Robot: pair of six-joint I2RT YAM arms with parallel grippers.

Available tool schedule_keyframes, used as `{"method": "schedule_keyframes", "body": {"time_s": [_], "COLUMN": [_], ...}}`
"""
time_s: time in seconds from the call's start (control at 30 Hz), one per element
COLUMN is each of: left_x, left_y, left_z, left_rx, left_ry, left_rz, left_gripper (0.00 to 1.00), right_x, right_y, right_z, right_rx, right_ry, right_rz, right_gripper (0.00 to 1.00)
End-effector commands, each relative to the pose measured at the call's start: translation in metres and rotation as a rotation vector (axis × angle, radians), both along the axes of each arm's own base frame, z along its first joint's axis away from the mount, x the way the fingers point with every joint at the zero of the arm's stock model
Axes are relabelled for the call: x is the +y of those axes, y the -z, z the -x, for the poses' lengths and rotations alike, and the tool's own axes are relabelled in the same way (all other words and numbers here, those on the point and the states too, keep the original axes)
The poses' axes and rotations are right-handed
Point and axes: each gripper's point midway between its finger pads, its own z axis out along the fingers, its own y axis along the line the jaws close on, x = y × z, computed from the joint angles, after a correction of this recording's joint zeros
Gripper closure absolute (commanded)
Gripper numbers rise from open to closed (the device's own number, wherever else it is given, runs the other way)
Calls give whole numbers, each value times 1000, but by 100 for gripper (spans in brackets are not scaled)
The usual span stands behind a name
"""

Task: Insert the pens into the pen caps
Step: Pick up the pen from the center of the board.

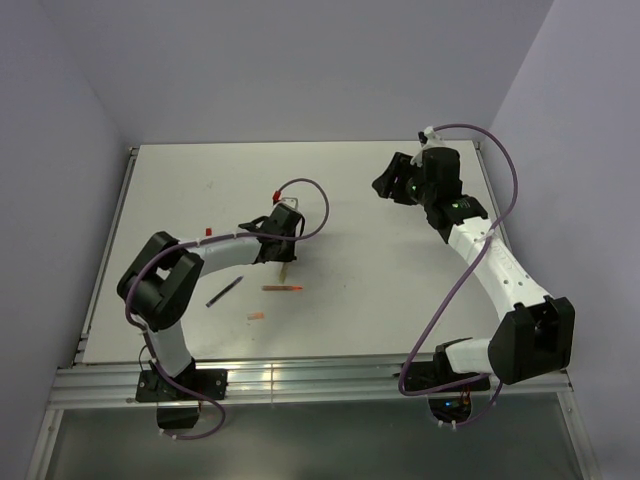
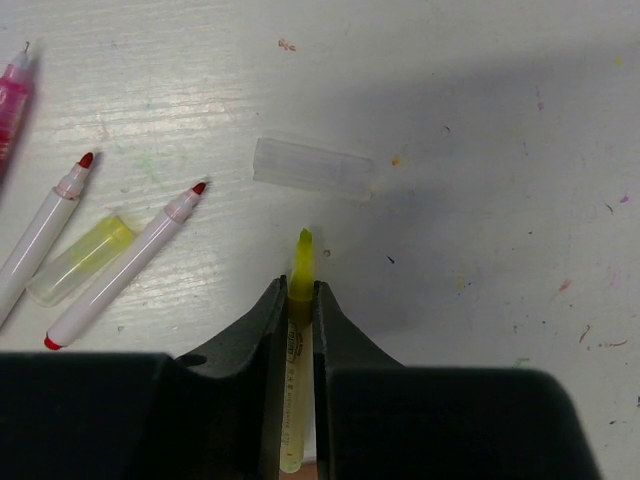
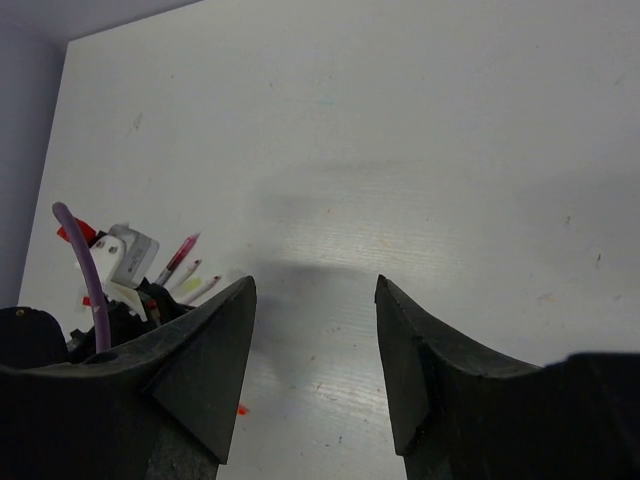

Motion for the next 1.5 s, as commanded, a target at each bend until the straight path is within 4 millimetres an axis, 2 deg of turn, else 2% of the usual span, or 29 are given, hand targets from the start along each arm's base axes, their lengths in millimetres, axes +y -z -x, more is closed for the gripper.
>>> {"method": "schedule_keyframes", "body": {"time_s": [0.0,0.13,0.4,0.53,0.63,0.67,0.8,0.93,1.07,1.27,1.47], "left_x": [-5,-10,-23,-26,-29,-28,-33,-40,-48,-56,-60], "left_y": [-43,-69,-157,-206,-248,-259,-291,-312,-323,-328,-325], "left_z": [-8,-10,-16,-18,-19,-18,-20,-22,-23,-21,-18], "left_rx": [-70,-109,-249,-331,-408,-425,-489,-517,-523,-519,-510], "left_ry": [-37,-61,-104,-140,-147,-153,-144,-136,-107,-76,-63], "left_rz": [73,141,364,495,605,631,729,807,849,885,884], "left_gripper": [100,100,100,100,100,100,100,100,100,100,100], "right_x": [8,19,51,75,100,112,134,146,157,171,180], "right_y": [-28,-29,-41,-42,-53,-55,-66,-71,-68,-61,-66], "right_z": [-3,1,17,32,46,56,71,74,76,73,68], "right_rx": [-64,-67,-106,-121,-161,-158,-160,-170,-155,-129,-132], "right_ry": [-45,-103,-283,-396,-515,-576,-673,-691,-709,-721,-724], "right_rz": [-42,-80,-191,-229,-286,-310,-378,-370,-366,-365,-386], "right_gripper": [42,42,43,43,43,43,43,43,43,43,45]}}
